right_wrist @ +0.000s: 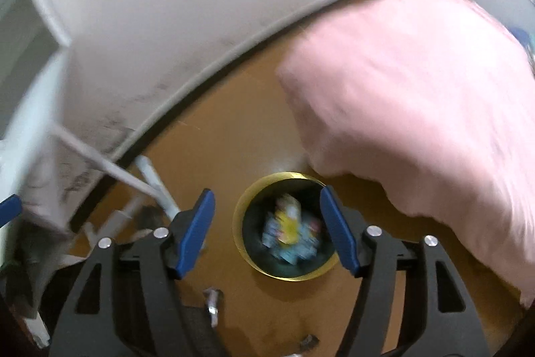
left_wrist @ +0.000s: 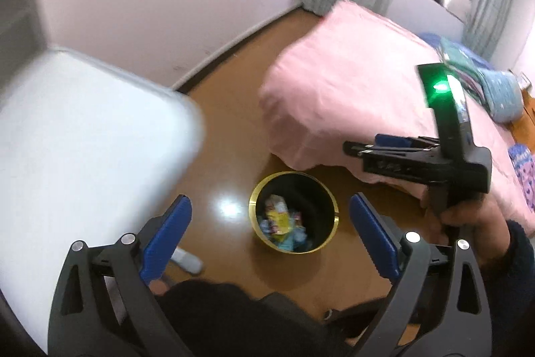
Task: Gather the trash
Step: 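Open the right tool to drop the grey sock into the bin, then grasp the blue-trimmed white cloth with the left tool while the right tool grasps the cartoon-print bag, then carry both items over the bin and open both tools to drop them, then grasp the white cup with the right tool while the left tool grasps the red lid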
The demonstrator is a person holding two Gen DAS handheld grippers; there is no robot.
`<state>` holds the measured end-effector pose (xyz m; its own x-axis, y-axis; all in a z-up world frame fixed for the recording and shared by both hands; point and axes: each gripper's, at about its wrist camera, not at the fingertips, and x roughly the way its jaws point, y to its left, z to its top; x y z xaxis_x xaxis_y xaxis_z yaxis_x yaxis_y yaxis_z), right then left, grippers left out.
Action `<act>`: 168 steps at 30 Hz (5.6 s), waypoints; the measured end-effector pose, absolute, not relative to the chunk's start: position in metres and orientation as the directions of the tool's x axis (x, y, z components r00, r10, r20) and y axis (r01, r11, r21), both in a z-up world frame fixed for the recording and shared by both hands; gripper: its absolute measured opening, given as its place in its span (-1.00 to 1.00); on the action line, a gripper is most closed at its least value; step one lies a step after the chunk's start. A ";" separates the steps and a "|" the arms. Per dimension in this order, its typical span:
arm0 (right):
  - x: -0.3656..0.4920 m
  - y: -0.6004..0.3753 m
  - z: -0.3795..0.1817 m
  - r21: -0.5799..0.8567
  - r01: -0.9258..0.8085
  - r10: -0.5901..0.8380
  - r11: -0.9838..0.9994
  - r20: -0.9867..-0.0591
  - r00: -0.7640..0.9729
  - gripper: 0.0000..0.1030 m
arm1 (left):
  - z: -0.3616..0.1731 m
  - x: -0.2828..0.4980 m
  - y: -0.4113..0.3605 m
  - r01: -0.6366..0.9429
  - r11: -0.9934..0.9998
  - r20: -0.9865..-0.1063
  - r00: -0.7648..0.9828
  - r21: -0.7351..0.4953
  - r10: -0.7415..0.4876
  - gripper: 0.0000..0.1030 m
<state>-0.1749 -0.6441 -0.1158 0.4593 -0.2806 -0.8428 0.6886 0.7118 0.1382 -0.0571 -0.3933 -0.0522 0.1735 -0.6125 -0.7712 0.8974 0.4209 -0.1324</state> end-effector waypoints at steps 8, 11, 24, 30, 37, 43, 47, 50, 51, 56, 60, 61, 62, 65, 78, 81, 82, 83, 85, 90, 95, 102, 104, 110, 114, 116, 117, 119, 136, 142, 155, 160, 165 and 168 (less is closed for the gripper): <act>-0.054 -0.492 -0.046 0.145 0.289 -0.077 0.946 -0.768 0.636 0.32 | -0.020 0.033 -0.227 0.720 0.694 -0.750 0.470 0.021 -0.465 0.81; 0.014 -0.427 -0.032 0.171 0.103 0.064 0.980 -0.758 0.649 0.32 | -0.022 0.065 -0.162 0.606 0.795 -0.749 0.540 0.031 -0.383 0.81; 0.201 -0.264 -0.031 0.112 -0.234 0.227 0.966 -0.801 0.555 0.32 | -0.027 0.106 -0.009 0.319 0.942 -0.745 0.604 -0.101 -0.285 0.81; 0.242 -0.256 -0.056 0.138 -0.240 0.244 0.961 -0.835 0.494 0.02 | -0.022 0.136 0.008 0.281 0.953 -0.736 0.621 -0.113 -0.270 0.81; 0.211 -0.274 -0.031 0.208 -0.258 0.320 0.944 -0.771 0.550 -0.41 | -0.010 0.218 -0.004 0.256 0.964 -0.725 0.650 -0.071 -0.226 0.81; 0.177 -0.297 -0.013 0.234 -0.268 0.349 0.935 -0.747 0.566 -0.41 | -0.029 0.281 -0.031 0.262 0.965 -0.768 0.611 -0.032 -0.191 0.81; 0.162 -0.308 -0.011 0.235 -0.258 0.345 0.937 -0.743 0.574 -0.41 | -0.042 0.301 -0.044 0.260 0.965 -0.794 0.582 -0.023 -0.176 0.81; 0.142 -0.326 -0.011 0.237 -0.233 0.330 0.943 -0.742 0.584 -0.41 | -0.049 0.309 -0.047 0.240 0.971 -0.805 0.574 -0.007 -0.148 0.22; 0.136 -0.332 -0.011 0.237 -0.222 0.324 0.946 -0.741 0.588 -0.41 | -0.050 0.309 -0.047 0.236 0.972 -0.811 0.567 -0.007 -0.143 -0.26; 0.092 -0.376 -0.011 0.241 -0.112 0.257 0.964 -0.734 0.628 -0.41 | -0.027 0.276 -0.058 0.257 0.966 -0.786 0.600 0.009 -0.152 -0.58; 0.045 -0.426 -0.016 0.254 0.034 0.170 0.967 -0.737 0.654 -0.41 | 0.006 0.221 -0.099 0.365 0.931 -0.735 0.635 0.016 -0.236 -0.58; 0.034 -0.437 -0.017 0.254 0.070 0.146 0.965 -0.737 0.660 -0.41 | 0.014 0.204 -0.117 0.413 0.911 -0.726 0.626 0.001 -0.283 -0.58; 0.022 -0.447 -0.018 0.252 0.105 0.121 0.962 -0.737 0.665 -0.41 | 0.021 0.183 -0.138 0.469 0.883 -0.712 0.618 -0.008 -0.334 -0.58; -0.031 -0.492 -0.022 0.237 0.254 0.002 0.938 -0.735 0.678 -0.41 | 0.033 0.123 -0.199 0.628 0.778 -0.688 0.560 -0.011 -0.462 -0.58; -0.209 -0.642 -0.091 0.160 0.712 -0.309 0.683 -0.821 0.480 -0.41 | -0.048 -0.087 -0.430 0.948 0.284 -0.718 0.098 -0.144 -0.689 -0.58; -0.225 -0.670 -0.122 0.158 0.767 -0.291 0.622 -0.862 0.414 -0.41 | -0.100 -0.103 -0.468 0.946 0.254 -0.758 0.013 -0.202 -0.652 -0.58; -0.231 -0.677 -0.130 0.150 0.779 -0.289 0.609 -0.872 0.395 -0.41 | -0.115 -0.103 -0.477 0.941 0.257 -0.765 -0.002 -0.219 -0.644 -0.58; -0.233 -0.684 -0.141 0.141 0.790 -0.279 0.596 -0.887 0.369 -0.41 | -0.134 -0.103 -0.488 0.938 0.259 -0.776 -0.018 -0.232 -0.630 -0.58; -0.231 -0.691 -0.157 0.144 0.797 -0.244 0.586 -0.907 0.343 -0.41 | -0.168 -0.093 -0.510 0.926 0.278 -0.797 -0.040 -0.256 -0.603 -0.58; -0.220 -0.699 -0.193 0.144 0.797 -0.156 0.586 -0.946 0.285 -0.41 | -0.237 -0.084 -0.542 0.896 0.331 -0.834 -0.073 -0.295 -0.547 -0.57; -0.208 -0.694 -0.201 0.149 0.782 -0.117 0.605 -0.955 0.273 -0.41 | -0.268 -0.081 -0.544 0.880 0.366 -0.858 -0.084 -0.302 -0.506 -0.56; -0.203 -0.696 -0.209 0.151 0.788 -0.095 0.597 -0.962 0.257 -0.41 | -0.269 -0.083 -0.539 0.864 0.372 -0.837 -0.097 -0.339 -0.538 -0.45; -0.204 -0.695 -0.210 0.149 0.791 -0.097 0.594 -0.962 0.254 -0.40 | -0.267 -0.086 -0.536 0.860 0.373 -0.837 -0.106 -0.348 -0.537 -0.39; -0.205 -0.696 -0.211 0.151 0.796 -0.102 0.586 -0.961 0.257 -0.37 | -0.264 -0.085 -0.532 0.859 0.376 -0.828 -0.095 -0.349 -0.552 0.15; -0.205 -0.696 -0.212 0.154 0.795 -0.102 0.587 -0.960 0.261 -0.31 | -0.264 -0.087 -0.532 0.861 0.374 -0.831 -0.095 -0.345 -0.548 0.18; -0.205 -0.696 -0.211 0.153 0.794 -0.107 0.588 -0.959 0.264 -0.19 | -0.264 -0.088 -0.533 0.862 0.374 -0.831 -0.094 -0.344 -0.548 0.22; -0.205 -0.696 -0.211 0.153 0.794 -0.110 0.588 -0.957 0.267 -0.15 | -0.263 -0.088 -0.532 0.862 0.374 -0.831 -0.093 -0.343 -0.548 0.24; -0.204 -0.696 -0.210 0.155 0.794 -0.114 0.588 -0.956 0.271 -0.09 | -0.262 -0.088 -0.532 0.862 0.375 -0.831 -0.090 -0.341 -0.549 0.26; -0.197 -0.652 -0.108 0.144 0.722 -0.307 0.676 -0.837 0.454 0.23 | -0.089 -0.102 -0.438 0.945 0.314 -0.729 0.153 -0.089 -0.667 0.75; -0.129 -0.551 -0.046 0.158 0.484 -0.206 0.861 -0.761 0.615 0.23 | -0.011 -0.039 -0.328 0.879 0.475 -0.704 0.360 0.036 -0.612 0.78; 0.101 -0.266 0.001 0.267 -0.171 0.315 0.948 -0.739 0.595 0.22 | -0.013 0.087 -0.036 0.324 0.946 -0.737 0.646 0.026 -0.201 0.78; 0.164 -0.203 -0.019 0.251 -0.241 0.343 0.938 -0.784 0.517 0.18 | -0.025 0.079 0.020 0.231 0.972 -0.755 0.629 -0.045 -0.184 0.78; 0.194 -0.180 -0.040 0.223 -0.252 0.321 0.942 -0.821 0.472 0.06 | -0.030 0.077 0.023 0.233 0.972 -0.757 0.633 -0.014 -0.162 0.78; 0.205 -0.173 -0.042 0.206 -0.247 0.303 0.947 -0.831 0.466 0.03 | -0.037 0.078 0.017 0.254 0.967 -0.763 0.627 0.007 -0.159 0.78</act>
